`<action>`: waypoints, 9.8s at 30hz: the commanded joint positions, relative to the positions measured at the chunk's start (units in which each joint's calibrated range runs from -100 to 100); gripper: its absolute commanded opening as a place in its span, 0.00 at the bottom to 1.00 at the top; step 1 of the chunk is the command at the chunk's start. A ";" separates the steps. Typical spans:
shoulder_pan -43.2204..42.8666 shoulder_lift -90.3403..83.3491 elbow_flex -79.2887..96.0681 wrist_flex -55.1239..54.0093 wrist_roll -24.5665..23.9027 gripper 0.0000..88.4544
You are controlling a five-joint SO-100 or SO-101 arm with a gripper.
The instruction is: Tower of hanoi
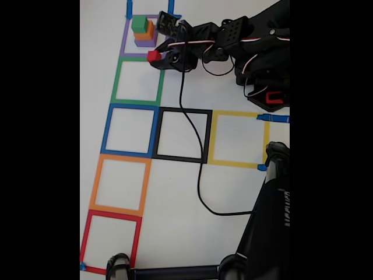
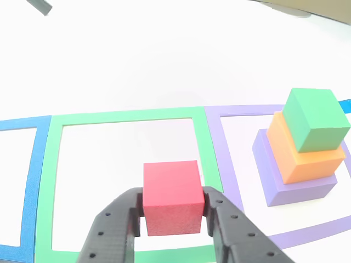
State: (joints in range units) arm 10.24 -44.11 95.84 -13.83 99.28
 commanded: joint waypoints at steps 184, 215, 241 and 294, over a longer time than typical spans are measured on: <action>24.56 43.83 -27.20 -30.22 0.72 0.45; 22.17 46.09 -27.02 -31.03 0.72 0.26; 21.69 45.36 -25.93 -30.30 0.72 0.12; -12.54 -0.01 -104.20 103.30 0.72 0.10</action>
State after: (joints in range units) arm -0.41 -40.73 -13.68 92.42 100.00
